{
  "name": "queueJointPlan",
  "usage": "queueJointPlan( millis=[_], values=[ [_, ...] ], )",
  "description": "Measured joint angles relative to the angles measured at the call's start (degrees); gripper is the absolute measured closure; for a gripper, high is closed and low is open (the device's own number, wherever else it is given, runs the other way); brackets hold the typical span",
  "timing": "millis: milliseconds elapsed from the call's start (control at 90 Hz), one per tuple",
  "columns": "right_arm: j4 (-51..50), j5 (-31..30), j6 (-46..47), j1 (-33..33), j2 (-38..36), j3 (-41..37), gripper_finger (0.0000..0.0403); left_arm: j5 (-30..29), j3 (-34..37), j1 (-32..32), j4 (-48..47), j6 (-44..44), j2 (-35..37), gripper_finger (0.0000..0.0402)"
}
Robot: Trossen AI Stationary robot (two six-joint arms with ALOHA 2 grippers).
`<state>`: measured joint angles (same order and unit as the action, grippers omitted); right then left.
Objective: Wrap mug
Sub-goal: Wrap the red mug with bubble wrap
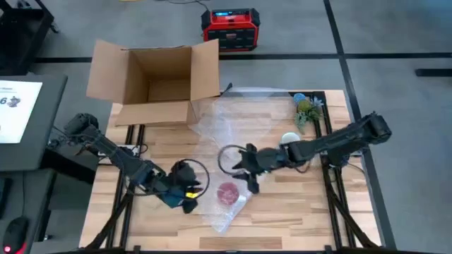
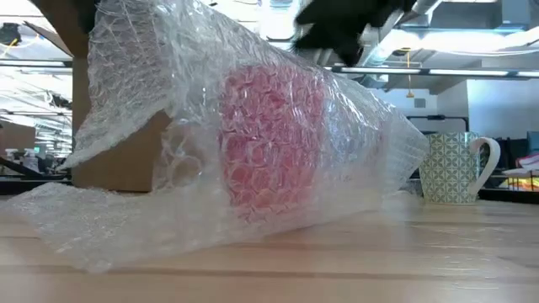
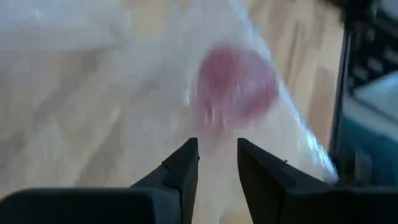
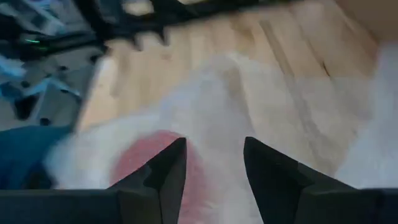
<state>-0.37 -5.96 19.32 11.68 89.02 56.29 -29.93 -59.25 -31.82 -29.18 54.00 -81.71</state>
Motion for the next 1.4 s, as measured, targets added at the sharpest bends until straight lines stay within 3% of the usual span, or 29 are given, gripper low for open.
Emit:
queueJointPlan(
  millis=[133,344,522,756,911,1000,1111,1233,1400],
  values=[
    [0.90,1.71,0.40,-1.37,5.83,-0.02,0.0271,2.02,4.28,2.13,6.71,1.53,-4.51,0.0327],
    [1.25,1.73,2.70,-1.33,13.50,0.00,0.0282,4.17,6.79,2.47,9.21,6.48,-11.71,0.0331],
    [1.06,1.62,2.97,-1.33,16.06,0.00,0.0283,5.36,7.07,2.26,12.01,5.71,-14.78,0.0331],
    [-0.14,1.49,3.11,-0.78,12.43,-0.02,0.0283,8.67,3.06,0.04,-7.47,10.19,-9.81,0.0331],
    [-2.37,-1.13,2.70,-0.01,7.96,-0.02,0.0283,6.41,-0.61,-3.61,-18.48,15.29,-4.22,0.0331],
    [-3.32,-1.90,2.44,0.22,5.49,-0.02,0.0283,0.62,-1.13,-5.25,-14.35,13.87,-1.32,0.0332],
    [-4.15,-1.69,1.82,0.31,4.05,0.02,0.0283,-1.24,-1.28,-4.85,-0.54,3.34,-0.75,0.0337],
    [-5.91,-0.82,1.82,0.63,3.98,0.02,0.0283,5.80,-1.29,-2.65,11.09,-6.68,-3.99,0.0358],
    [-8.44,0.07,2.53,1.07,5.07,-0.02,0.0283,16.44,-1.24,0.16,16.51,-10.63,-11.62,0.0394]
  ],
)
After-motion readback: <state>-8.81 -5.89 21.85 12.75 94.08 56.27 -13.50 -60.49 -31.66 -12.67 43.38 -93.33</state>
